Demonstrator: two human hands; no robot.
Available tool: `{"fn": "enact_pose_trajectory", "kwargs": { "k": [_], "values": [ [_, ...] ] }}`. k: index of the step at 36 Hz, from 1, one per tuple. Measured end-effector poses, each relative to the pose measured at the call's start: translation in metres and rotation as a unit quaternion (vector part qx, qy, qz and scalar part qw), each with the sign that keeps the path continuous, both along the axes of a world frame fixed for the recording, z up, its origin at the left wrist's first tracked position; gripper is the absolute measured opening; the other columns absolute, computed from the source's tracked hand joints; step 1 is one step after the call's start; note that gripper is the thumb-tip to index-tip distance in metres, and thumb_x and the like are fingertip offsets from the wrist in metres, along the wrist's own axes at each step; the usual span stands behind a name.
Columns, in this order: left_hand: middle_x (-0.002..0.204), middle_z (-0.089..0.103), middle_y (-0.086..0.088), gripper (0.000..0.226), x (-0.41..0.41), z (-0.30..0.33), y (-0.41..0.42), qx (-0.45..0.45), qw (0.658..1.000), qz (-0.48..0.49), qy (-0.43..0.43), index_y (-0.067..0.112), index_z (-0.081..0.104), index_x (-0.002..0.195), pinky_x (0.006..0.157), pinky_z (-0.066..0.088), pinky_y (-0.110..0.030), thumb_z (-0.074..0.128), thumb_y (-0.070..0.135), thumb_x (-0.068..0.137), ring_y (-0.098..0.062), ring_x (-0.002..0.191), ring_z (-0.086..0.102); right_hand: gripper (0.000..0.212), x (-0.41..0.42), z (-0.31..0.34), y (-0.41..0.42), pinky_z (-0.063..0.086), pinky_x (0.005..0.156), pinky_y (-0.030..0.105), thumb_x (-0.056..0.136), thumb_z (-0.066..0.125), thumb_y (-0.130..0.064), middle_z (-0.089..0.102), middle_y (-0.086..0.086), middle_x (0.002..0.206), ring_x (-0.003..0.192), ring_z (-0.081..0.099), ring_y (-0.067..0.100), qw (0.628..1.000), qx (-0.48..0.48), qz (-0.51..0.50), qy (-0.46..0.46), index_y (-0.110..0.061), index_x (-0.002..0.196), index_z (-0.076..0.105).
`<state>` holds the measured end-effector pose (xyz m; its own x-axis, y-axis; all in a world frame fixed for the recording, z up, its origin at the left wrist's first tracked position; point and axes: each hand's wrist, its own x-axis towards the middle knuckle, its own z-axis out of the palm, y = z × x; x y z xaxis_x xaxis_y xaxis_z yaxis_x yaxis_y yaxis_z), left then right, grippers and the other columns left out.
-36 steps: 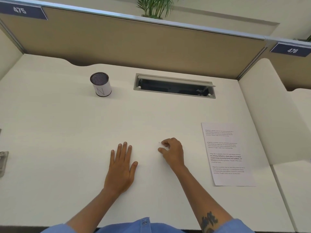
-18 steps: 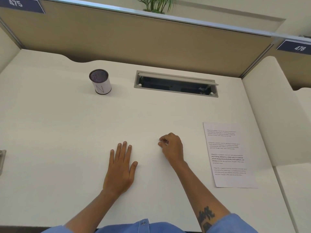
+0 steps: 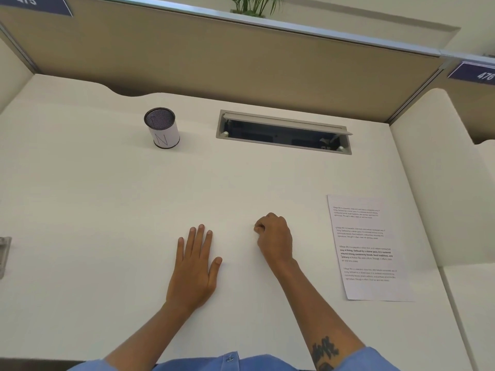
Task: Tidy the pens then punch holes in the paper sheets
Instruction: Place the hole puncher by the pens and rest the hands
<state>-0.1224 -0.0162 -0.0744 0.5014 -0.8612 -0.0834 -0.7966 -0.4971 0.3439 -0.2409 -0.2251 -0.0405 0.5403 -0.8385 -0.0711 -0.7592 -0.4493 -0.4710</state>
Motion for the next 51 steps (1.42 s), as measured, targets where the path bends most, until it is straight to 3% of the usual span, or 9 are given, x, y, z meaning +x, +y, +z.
{"fn": "enact_pose_trajectory", "kwargs": {
  "k": [7, 10, 18, 26, 30, 36, 41, 45, 51],
  "values": [
    [0.18, -0.004, -0.003, 0.072, 0.0, 0.001, 0.0, 0.006, 1.0, 0.002, 0.003, 0.017, 0.008, 0.17, 0.134, 0.009, -0.056, 0.029, 0.048, 0.108, -0.023, 0.167, -0.008, 0.03, 0.005, -0.005, 0.011, 0.032, 0.048, 0.028, 0.076, 0.061, 0.017, 0.063, -0.001, 0.084, 0.076, 0.043, 0.02, 0.998, -0.053, -0.015, 0.022, -0.012, 0.079, 0.067],
    [0.18, -0.005, -0.003, 0.072, 0.001, 0.002, 0.0, 0.01, 1.0, 0.002, 0.002, 0.017, 0.007, 0.17, 0.134, 0.008, -0.055, 0.028, 0.048, 0.109, -0.023, 0.166, -0.009, 0.034, 0.006, -0.005, 0.015, 0.026, 0.044, 0.025, 0.071, 0.06, 0.02, 0.062, 0.0, 0.085, 0.078, 0.052, 0.025, 0.997, -0.069, -0.012, 0.03, -0.012, 0.078, 0.066],
    [0.18, -0.004, -0.005, 0.072, 0.001, 0.002, 0.0, 0.016, 1.0, 0.0, -0.004, 0.015, 0.007, 0.17, 0.134, 0.01, -0.056, 0.027, 0.049, 0.109, -0.024, 0.167, -0.008, 0.032, 0.01, -0.006, 0.023, 0.033, 0.046, 0.033, 0.075, 0.053, 0.021, 0.061, 0.008, 0.094, 0.092, 0.057, 0.031, 0.994, -0.08, 0.005, 0.074, -0.007, 0.086, 0.064],
    [0.18, -0.005, -0.005, 0.072, 0.001, 0.003, 0.0, 0.02, 1.0, 0.001, -0.001, 0.015, 0.007, 0.17, 0.134, 0.011, -0.056, 0.025, 0.05, 0.109, -0.024, 0.166, -0.009, 0.036, 0.011, -0.006, 0.023, 0.032, 0.045, 0.032, 0.057, 0.069, 0.023, 0.06, 0.012, 0.08, 0.074, 0.06, 0.032, 0.984, -0.102, 0.048, 0.137, -0.004, 0.081, 0.062],
    [0.18, -0.003, -0.006, 0.073, 0.001, 0.004, -0.001, 0.011, 1.0, 0.0, 0.01, 0.014, 0.009, 0.17, 0.134, 0.011, -0.057, 0.029, 0.049, 0.109, -0.025, 0.167, -0.006, 0.036, 0.007, -0.003, 0.013, 0.033, 0.052, 0.036, 0.056, 0.063, 0.021, 0.059, 0.012, 0.083, 0.074, 0.058, 0.033, 0.972, -0.106, 0.09, 0.192, -0.005, 0.082, 0.062],
    [0.18, -0.007, -0.007, 0.074, 0.002, 0.007, -0.001, 0.036, 0.999, -0.001, 0.005, 0.013, 0.005, 0.17, 0.134, 0.01, -0.057, 0.024, 0.052, 0.109, -0.026, 0.166, -0.011, 0.038, 0.016, 0.009, -0.022, 0.046, 0.077, 0.043, 0.076, 0.04, 0.016, 0.057, 0.013, 0.107, 0.099, 0.051, 0.034, 0.996, -0.019, 0.053, 0.067, -0.007, 0.101, 0.057],
    [0.179, -0.01, -0.008, 0.076, 0.002, 0.01, -0.001, 0.041, 0.999, -0.005, 0.015, 0.013, 0.003, 0.17, 0.134, 0.01, -0.057, 0.024, 0.053, 0.109, -0.027, 0.166, -0.012, 0.044, 0.066, 0.043, -0.053, 0.024, 0.057, 0.026, 0.052, 0.023, 0.01, 0.044, 0.002, 0.089, 0.082, 0.041, 0.024, 0.999, 0.013, 0.036, -0.017, -0.03, 0.07, 0.031],
    [0.179, -0.012, -0.01, 0.077, 0.002, 0.012, -0.002, 0.051, 0.998, -0.011, 0.018, 0.012, 0.001, 0.17, 0.133, 0.011, -0.058, 0.021, 0.055, 0.109, -0.029, 0.166, -0.013, 0.054, 0.123, 0.071, -0.071, 0.025, 0.057, 0.021, 0.066, 0.039, 0.023, 0.046, 0.003, 0.091, 0.08, 0.041, 0.019, 0.998, 0.009, 0.039, -0.054, -0.03, 0.067, 0.027],
    [0.179, -0.013, -0.011, 0.079, 0.003, 0.018, -0.003, 0.048, 0.998, -0.015, 0.035, 0.012, 0.001, 0.169, 0.133, 0.011, -0.059, 0.022, 0.057, 0.108, -0.03, 0.165, -0.015, 0.038, 0.229, 0.112, -0.08, 0.027, 0.053, 0.036, 0.067, 0.039, 0.023, 0.04, 0.004, 0.075, 0.064, 0.033, 0.016, 0.992, 0.028, 0.078, -0.095, -0.014, 0.068, 0.036]
  ]
}}
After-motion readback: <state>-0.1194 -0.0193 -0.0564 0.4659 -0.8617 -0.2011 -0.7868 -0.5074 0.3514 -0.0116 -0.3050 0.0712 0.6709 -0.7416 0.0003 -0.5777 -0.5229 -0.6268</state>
